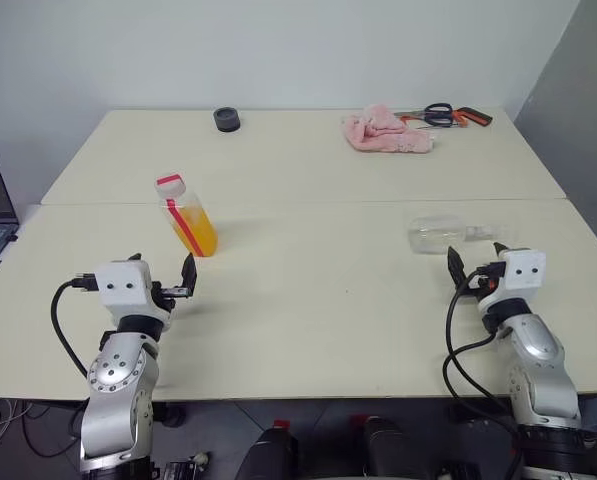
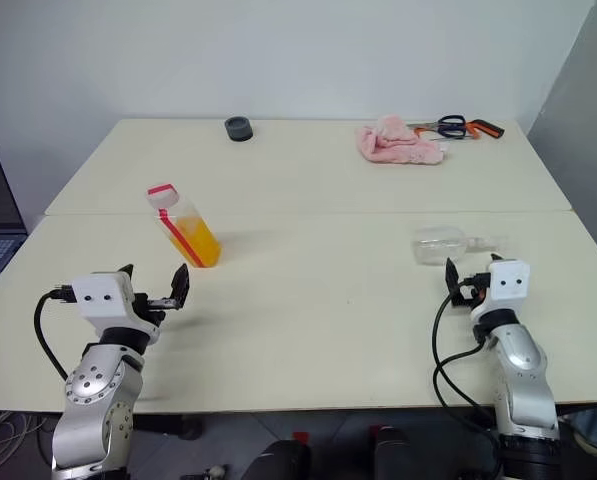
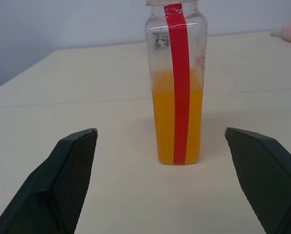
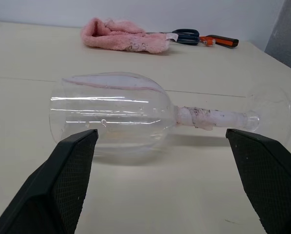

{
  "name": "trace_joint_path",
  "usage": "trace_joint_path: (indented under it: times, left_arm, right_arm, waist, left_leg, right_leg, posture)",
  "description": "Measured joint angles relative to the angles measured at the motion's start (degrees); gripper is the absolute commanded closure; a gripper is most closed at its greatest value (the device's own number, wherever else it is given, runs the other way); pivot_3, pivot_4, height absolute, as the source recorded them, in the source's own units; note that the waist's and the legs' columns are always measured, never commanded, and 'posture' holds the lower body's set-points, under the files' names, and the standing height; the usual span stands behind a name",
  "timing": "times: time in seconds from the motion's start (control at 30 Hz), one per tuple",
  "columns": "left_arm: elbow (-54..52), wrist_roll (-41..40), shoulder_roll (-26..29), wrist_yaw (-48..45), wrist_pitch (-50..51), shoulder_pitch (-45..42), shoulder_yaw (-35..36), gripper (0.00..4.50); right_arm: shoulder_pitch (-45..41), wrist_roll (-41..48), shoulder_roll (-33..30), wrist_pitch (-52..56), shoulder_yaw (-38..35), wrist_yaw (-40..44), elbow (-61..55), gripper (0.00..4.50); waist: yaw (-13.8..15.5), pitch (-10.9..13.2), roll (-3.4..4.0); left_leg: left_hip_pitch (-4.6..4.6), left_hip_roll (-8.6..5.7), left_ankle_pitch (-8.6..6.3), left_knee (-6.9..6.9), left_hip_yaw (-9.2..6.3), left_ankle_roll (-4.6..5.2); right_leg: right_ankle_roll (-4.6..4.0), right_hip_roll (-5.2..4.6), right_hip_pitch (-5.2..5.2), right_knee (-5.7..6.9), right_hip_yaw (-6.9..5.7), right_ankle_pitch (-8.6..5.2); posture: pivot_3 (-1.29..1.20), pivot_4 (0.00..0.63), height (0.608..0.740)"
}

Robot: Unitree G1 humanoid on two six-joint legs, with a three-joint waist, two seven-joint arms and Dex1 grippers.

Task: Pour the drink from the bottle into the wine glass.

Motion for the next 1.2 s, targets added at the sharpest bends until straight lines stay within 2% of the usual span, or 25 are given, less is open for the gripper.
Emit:
trace_joint_path:
  times: [1.0,1.1,1.2]
  left_arm:
    - [0.0,1.0,0.5,-1.2,0.2,0.1,-1.7,0.02]
    - [0.0,1.1,0.5,-1.2,0.2,0.1,-1.7,0.02]
    - [0.0,1.0,0.7,-1.2,0.6,0.1,-1.7,0.02]
  right_arm:
    - [1.6,-0.2,-0.9,-1.2,-0.8,0.6,0.8,0.00]
    - [1.7,-0.3,-1.5,-1.2,0.1,1.8,-0.1,0.00]
    - [1.6,1.2,-3.8,0.5,3.0,7.0,-3.7,0.00]
  waist:
    - [0.0,0.0,0.00]
    - [0.0,0.0,0.00]
    - [0.0,0.0,0.00]
  left_leg:
    - [0.00,0.00,0.00,0.00,0.01,0.00]
    - [0.00,0.00,0.00,0.00,0.01,0.00]
    - [0.00,0.02,0.00,0.00,0.00,0.00]
  right_leg:
    - [0.00,0.01,0.00,0.00,0.01,0.00]
    - [0.00,0.01,0.00,0.00,0.01,0.00]
    - [0.00,0.02,0.00,0.00,0.00,0.00]
  posture:
    - [0.00,0.150,0.740]
    - [0.00,0.150,0.740]
    - [0.00,0.150,0.740]
